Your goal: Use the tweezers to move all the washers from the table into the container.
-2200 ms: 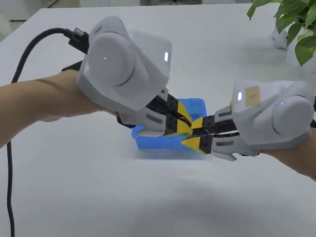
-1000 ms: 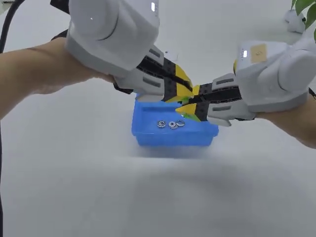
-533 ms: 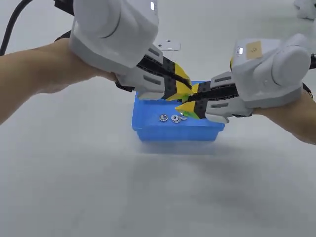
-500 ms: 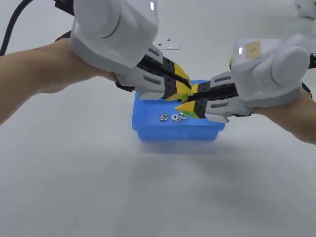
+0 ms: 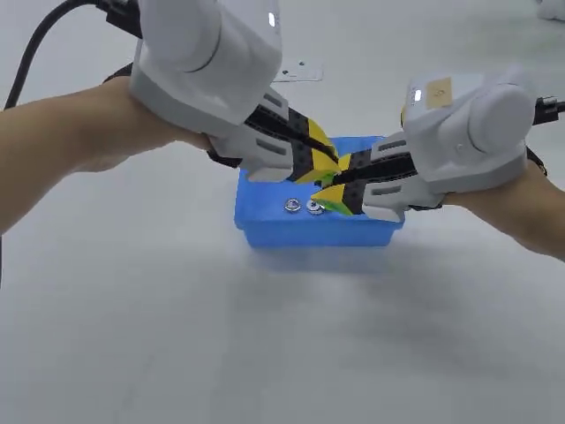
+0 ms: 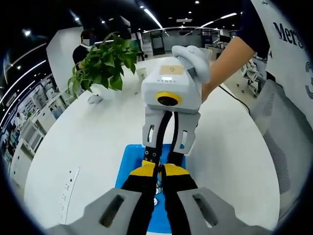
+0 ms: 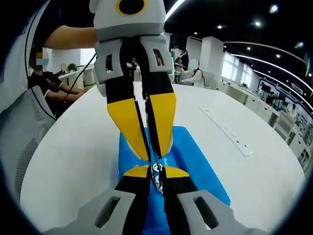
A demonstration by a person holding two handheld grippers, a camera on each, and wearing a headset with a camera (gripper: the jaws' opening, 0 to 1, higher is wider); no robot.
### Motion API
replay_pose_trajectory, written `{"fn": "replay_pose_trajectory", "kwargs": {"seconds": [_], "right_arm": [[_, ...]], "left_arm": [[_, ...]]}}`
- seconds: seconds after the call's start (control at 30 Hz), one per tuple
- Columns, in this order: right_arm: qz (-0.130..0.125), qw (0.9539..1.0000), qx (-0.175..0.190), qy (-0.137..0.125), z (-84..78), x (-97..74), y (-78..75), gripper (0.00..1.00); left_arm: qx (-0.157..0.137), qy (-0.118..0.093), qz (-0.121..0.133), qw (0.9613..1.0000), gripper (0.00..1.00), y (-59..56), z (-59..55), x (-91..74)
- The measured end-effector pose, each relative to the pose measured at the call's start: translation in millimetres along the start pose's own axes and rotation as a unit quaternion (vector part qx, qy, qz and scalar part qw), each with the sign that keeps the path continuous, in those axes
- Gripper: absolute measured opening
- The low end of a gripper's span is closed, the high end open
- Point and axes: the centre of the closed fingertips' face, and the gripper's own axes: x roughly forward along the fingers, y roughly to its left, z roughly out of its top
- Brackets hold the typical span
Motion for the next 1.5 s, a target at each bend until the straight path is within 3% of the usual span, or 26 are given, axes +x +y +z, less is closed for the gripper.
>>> {"fn": "replay_pose_trajectory", "kwargs": {"seconds": [0.37,0.63,0.97,1.1,1.5], "right_arm": [[0.002,1.0,0.005,0.002,0.8,0.1,1.9,0.11],[0.004,1.0,0.006,0.001,1.5,-1.2,2.5,0.11],[-0.011,0.9996,-0.023,-0.009,18.0,-15.6,1.4,0.08],[-0.007,0.9995,-0.03,-0.01,26.0,-22.6,9.0,0.08],[0.0,0.9981,-0.062,0.005,45.2,-47.2,35.8,0.07]], "left_arm": [[0.003,0.003,-0.003,1.0,0.07,-3.7,1.8,-0.7],[0.007,0.003,-0.002,1.0,0.07,-0.5,0.5,-2.5],[0.012,-0.016,0.009,0.9998,0.07,2.3,14.4,-18.1],[0.016,-0.028,0.004,0.9995,0.07,-2.0,18.9,-27.1],[0.026,-0.046,-0.005,0.9986,0.07,-28.8,35.1,-52.4]]}}
